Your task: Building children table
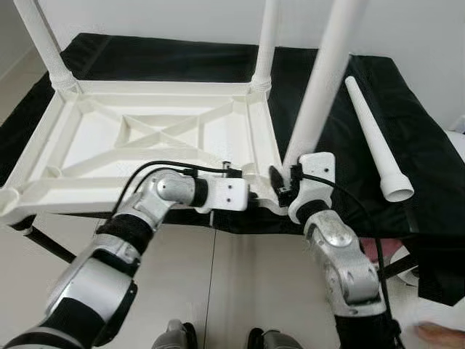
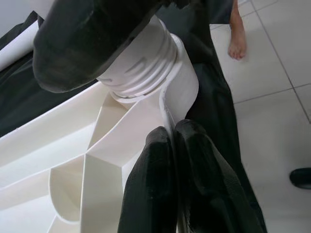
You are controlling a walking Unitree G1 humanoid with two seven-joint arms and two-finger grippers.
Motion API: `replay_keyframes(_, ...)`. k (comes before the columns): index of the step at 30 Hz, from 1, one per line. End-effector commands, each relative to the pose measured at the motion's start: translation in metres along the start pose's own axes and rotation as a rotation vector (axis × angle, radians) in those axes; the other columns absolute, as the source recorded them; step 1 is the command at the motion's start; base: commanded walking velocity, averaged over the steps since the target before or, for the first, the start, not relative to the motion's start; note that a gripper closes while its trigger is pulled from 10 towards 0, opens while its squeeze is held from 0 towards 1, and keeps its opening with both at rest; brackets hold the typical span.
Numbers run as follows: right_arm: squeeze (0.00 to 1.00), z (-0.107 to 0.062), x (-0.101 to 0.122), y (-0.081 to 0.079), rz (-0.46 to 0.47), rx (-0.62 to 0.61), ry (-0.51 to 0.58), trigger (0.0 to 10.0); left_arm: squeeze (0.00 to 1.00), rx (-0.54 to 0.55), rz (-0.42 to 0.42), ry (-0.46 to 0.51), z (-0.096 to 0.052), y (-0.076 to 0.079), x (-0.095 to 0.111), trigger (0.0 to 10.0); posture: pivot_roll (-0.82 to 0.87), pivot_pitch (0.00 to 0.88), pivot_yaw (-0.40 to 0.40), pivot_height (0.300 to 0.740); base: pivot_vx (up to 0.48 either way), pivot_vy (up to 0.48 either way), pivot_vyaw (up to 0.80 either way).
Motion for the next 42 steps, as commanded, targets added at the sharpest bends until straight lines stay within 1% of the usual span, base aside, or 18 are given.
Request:
replay_keyframes(1,0.0,-0.001,-0.036,0.017,-0.06,-0.132,-0.18,5.1,0.0,-0.084,0.232,0.212,0.024,-0.006,0.052,0.0,-0.07,0.144,-0.008,0.74,0.0,0.0,0.0)
replay_keyframes(2,0.0,-0.001,-0.032,0.014,-0.056,-0.121,-0.151,10.0,0.0,-0.086,0.231,0.212,0.024,-0.005,0.052,0.0,-0.07,0.143,-0.008,0.74,0.0,0.0,0.0)
replay_keyframes(4,0.0,-0.001,-0.026,0.012,-0.053,-0.121,-0.121,10.0,0.0,-0.087,0.229,0.211,0.025,-0.005,0.052,0.0,-0.07,0.142,-0.009,0.74,0.0,0.0,0.0)
replay_keyframes(5,1.0,0.001,-0.02,0.012,-0.044,-0.111,-0.088,10.0,0.0,-0.087,0.228,0.208,0.025,-0.004,0.051,0.0,-0.07,0.142,-0.011,0.74,0.0,0.0,0.0)
replay_keyframes(7,1.0,0.001,-0.016,0.012,-0.037,-0.109,-0.07,10.0,0.0,-0.088,0.227,0.207,0.025,-0.004,0.051,0.0,-0.07,0.141,-0.011,0.74,0.0,0.0,0.0)
replay_keyframes(9,1.0,0.003,-0.004,0.006,-0.011,0.004,-0.017,10.0,0.0,-0.086,0.226,0.206,0.025,-0.002,0.051,0.0,-0.06,0.138,-0.016,0.74,0.0,0.0,0.0)
replay_keyframes(11,1.0,0.003,0.0,0.003,-0.009,0.04,0.0,10.0,0.0,-0.085,0.225,0.206,0.025,-0.002,0.051,0.0,-0.06,0.138,-0.016,0.74,0.0,0.0,0.0)
replay_keyframes(12,0.0,0.001,0.006,-0.003,-0.011,0.116,0.029,10.0,0.0,-0.083,0.222,0.208,0.025,-0.002,0.051,0.0,-0.06,0.137,-0.016,0.74,0.0,0.0,0.0)
replay_keyframes(13,0.0,0.001,0.006,-0.003,-0.011,0.116,0.029,10.0,0.0,-0.083,0.222,0.208,0.025,-0.002,0.051,0.0,-0.06,0.137,-0.016,0.74,0.0,0.0,0.0)
replay_keyframes(14,0.0,-0.007,0.019,-0.011,-0.033,0.29,0.085,10.0,0.0,-0.077,0.216,0.213,0.026,0.001,0.052,0.0,-0.05,0.135,-0.021,0.74,0.0,0.0,0.0)
replay_keyframes(16,0.0,-0.015,0.025,-0.013,-0.053,0.411,0.106,10.0,0.0,-0.076,0.211,0.219,0.027,0.004,0.052,0.0,-0.05,0.134,-0.025,0.74,0.0,0.0,0.0)
replay_keyframes(19,0.0,-0.018,0.027,-0.014,-0.059,0.461,0.11,10.0,0.0,-0.077,0.21,0.222,0.027,0.005,0.053,0.0,-0.05,0.134,-0.026,0.74,0.0,0.0,0.0)
replay_keyframes(21,0.0,-0.027,0.027,-0.012,-0.093,0.59,0.1,10.0,0.0,-0.087,0.212,0.226,0.029,0.011,0.054,0.0,-0.05,0.132,-0.028,0.74,0.0,0.0,0.0)
replay_keyframes(24,0.0,-0.032,0.027,-0.009,-0.135,0.676,0.087,10.0,0.0,-0.099,0.217,0.228,0.031,0.015,0.055,0.0,-0.05,0.133,-0.028,0.74,0.0,0.0,0.0)
replay_keyframes(30,0.0,-0.03,0.027,0.004,-0.188,0.73,0.06,10.0,0.0,-0.11,0.221,0.23,0.032,0.019,0.055,0.0,-0.05,0.133,-0.029,0.74,0.0,0.0,0.0)
replay_keyframes(34,0.0,-0.022,0.025,0.016,-0.243,0.791,0.017,10.0,0.0,-0.114,0.219,0.219,0.026,0.023,0.052,0.0,-0.05,0.132,-0.029,0.74,0.0,0.0,0.0)
replay_keyframes(38,0.0,-0.019,0.023,0.015,-0.238,0.834,0.001,10.0,0.0,-0.127,0.222,0.2,0.02,0.027,0.047,0.0,-0.05,0.133,-0.029,0.74,0.0,0.0,0.0)
replay_keyframes(42,0.0,-0.01,0.02,0.004,-0.228,0.915,-0.012,10.0,0.0,-0.187,0.247,0.152,0.005,0.035,0.035,0.0,-0.04,0.137,-0.031,0.74,0.0,0.0,0.0)
Point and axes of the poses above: a point about 5 cm out from each wrist's last joint towards the gripper, its own z axis pointing out of the wrist towards the gripper, its own x axis along the axis of the wrist's last joint, y = z × x, the point moved 1 cm from there along z, pointing out of the wrist towards the gripper, and after that the axes turned 1 degree about z, right-handed, at the moved point
